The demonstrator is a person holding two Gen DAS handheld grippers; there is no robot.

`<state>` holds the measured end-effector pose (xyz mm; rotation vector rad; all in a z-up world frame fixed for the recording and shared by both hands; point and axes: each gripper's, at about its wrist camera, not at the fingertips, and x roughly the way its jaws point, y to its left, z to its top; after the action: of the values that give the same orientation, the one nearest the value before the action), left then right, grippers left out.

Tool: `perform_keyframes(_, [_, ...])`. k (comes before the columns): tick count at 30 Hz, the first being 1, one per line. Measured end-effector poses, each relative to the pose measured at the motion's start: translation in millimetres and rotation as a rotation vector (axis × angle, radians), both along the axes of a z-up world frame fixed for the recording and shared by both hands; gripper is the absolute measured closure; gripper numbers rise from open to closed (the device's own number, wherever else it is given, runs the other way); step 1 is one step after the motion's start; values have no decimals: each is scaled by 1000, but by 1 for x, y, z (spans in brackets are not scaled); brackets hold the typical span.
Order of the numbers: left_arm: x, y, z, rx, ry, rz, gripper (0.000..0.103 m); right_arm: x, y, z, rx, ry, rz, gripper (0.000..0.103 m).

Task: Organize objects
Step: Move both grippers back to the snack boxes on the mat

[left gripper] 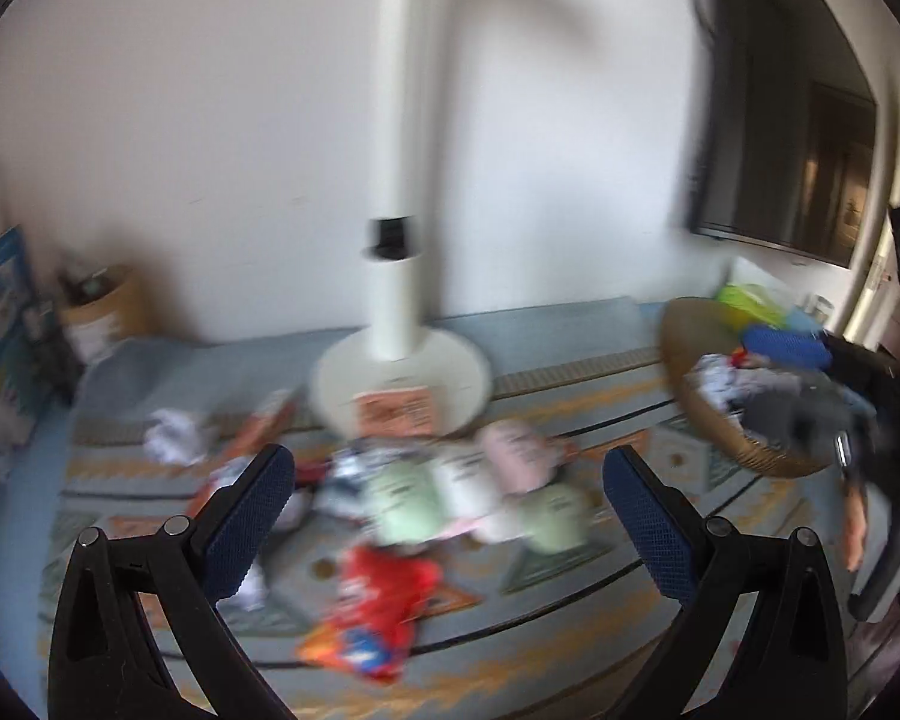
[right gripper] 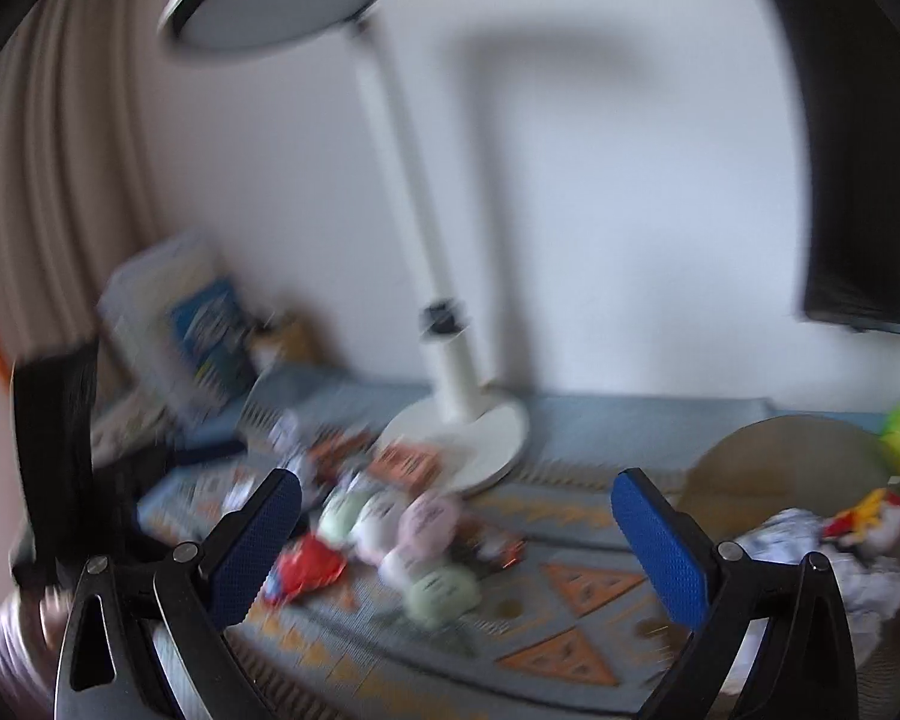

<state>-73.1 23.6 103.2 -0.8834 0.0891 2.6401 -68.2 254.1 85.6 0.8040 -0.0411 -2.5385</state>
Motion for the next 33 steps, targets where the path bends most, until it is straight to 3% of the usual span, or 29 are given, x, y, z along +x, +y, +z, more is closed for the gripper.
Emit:
perform_keyframes(8, [-1,-119,-32,-19,-66,220,1,38,-94,-83,177,-128,372,0])
perform_keyframes(11, [-6,-149,-52,-64,-98,287,1,48,-115,-114,274,-199,461,0])
perform_keyframes(14, [-23,-170,-72,-88,-152,317,1,59,-132,-135,382,-192,527,0])
perform_keyframes(15, [-27,-173,-76,-95,-165,316,1,62,-136,-141,421,-196,537,0])
perform_keyframes(21, [-68,-170,-106,-181,-230,254,1,63,-137,-149,377,-168,551,0])
perform_keyframes(26, [-84,-145,-117,-168,-257,120,0,61,-136,-151,377,-167,551,0])
perform_keyframes(33, [-110,-135,-119,-136,-280,129,0,62,-133,-153,379,-167,546,0])
